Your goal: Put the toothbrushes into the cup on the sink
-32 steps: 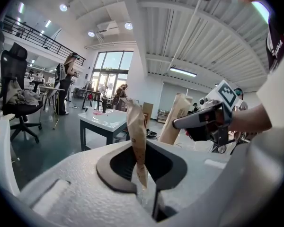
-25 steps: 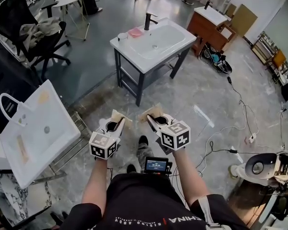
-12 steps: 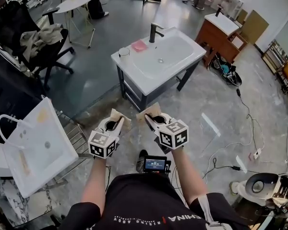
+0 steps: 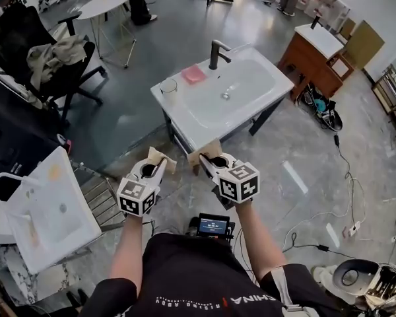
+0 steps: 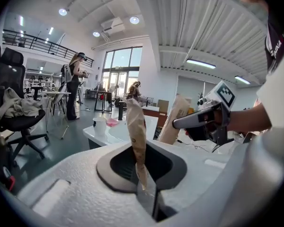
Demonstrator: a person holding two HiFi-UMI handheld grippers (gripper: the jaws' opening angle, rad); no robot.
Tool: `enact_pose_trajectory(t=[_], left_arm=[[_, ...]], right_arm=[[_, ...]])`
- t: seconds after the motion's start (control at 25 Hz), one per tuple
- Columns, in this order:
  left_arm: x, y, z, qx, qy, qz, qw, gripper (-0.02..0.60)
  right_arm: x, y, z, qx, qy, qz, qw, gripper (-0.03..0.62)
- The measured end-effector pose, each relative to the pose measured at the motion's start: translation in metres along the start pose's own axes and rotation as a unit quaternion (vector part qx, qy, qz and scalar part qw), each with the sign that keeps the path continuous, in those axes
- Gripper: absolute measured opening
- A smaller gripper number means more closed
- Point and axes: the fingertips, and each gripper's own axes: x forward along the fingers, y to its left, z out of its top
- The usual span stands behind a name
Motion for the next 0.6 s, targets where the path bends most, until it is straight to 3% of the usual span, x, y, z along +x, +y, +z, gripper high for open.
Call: enact_pose_trajectory(t=[0.28,0.6], left_arm=[[0.026,0.028,0.005,-0.005,0.01,0.004,0.9999,0.038],[0.072,0.094,0.027,-0.007,0.0,-0.011,0.9999,0.038]], right_arm=[[0.034,-0.023,0.009,0.019,0.006,0.009,1.0,0.04],[0.093,-0.054,0.046,0.014,0.009,-0.009,1.0,0.04]])
